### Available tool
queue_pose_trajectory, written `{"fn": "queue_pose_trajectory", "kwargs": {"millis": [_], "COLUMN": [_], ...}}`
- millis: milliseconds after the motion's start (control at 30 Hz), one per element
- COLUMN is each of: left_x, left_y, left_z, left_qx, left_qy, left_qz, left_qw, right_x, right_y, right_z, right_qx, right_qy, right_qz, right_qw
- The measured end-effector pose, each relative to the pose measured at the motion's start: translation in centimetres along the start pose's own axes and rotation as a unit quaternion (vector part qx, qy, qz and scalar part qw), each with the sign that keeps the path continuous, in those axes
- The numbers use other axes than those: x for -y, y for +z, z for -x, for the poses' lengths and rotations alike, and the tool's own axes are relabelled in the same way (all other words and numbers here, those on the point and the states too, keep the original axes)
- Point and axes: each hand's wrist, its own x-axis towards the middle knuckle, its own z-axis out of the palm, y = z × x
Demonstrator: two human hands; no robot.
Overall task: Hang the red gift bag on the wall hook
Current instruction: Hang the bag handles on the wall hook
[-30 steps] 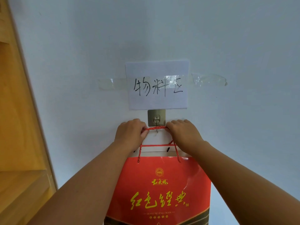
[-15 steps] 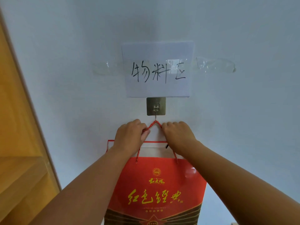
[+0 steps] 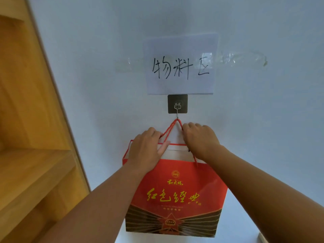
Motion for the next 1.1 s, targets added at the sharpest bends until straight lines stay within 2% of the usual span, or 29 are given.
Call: {"fn": "queue_pose_trajectory", "kwargs": {"millis": [133,200,267,333,533,733,867,1100], "left_x": [-0.5,-0.7,-0.7,-0.8,-0.7,-1.5,-1.8,-2.2], "left_y": [-0.1,0.0,0.9,2.2,4.9,5.4,6.0,6.1], "left_z": [5.5,9.3,13.2,16.7,21.9,24.1,25.4,23.9], "left_qx": [-0.051,-0.058,-0.032,0.006,0.095,0.176,0.213,0.253], "left_qy": [-0.015,0.017,0.072,0.090,0.065,0.042,0.030,0.017], "left_qz": [0.033,0.038,0.022,0.009,0.006,0.054,0.059,0.058], "left_qw": [0.998,0.997,0.997,0.996,0.993,0.982,0.975,0.966], "right_x": [0.4,0.7,0.8,0.5,0.3,4.1,7.5,8.4], "right_y": [0.3,0.2,-0.3,-0.9,-4.4,-6.3,-5.8,-7.3], "right_z": [1.2,2.3,3.6,4.9,9.3,14.8,18.0,20.3], "right_qx": [-0.042,-0.058,-0.056,-0.047,-0.039,0.058,0.098,0.097], "right_qy": [0.033,0.057,0.076,0.077,0.048,-0.034,-0.032,-0.002], "right_qz": [-0.041,-0.058,-0.055,-0.037,0.017,0.003,0.000,-0.013], "right_qw": [0.998,0.995,0.994,0.995,0.998,0.998,0.995,0.995]}}
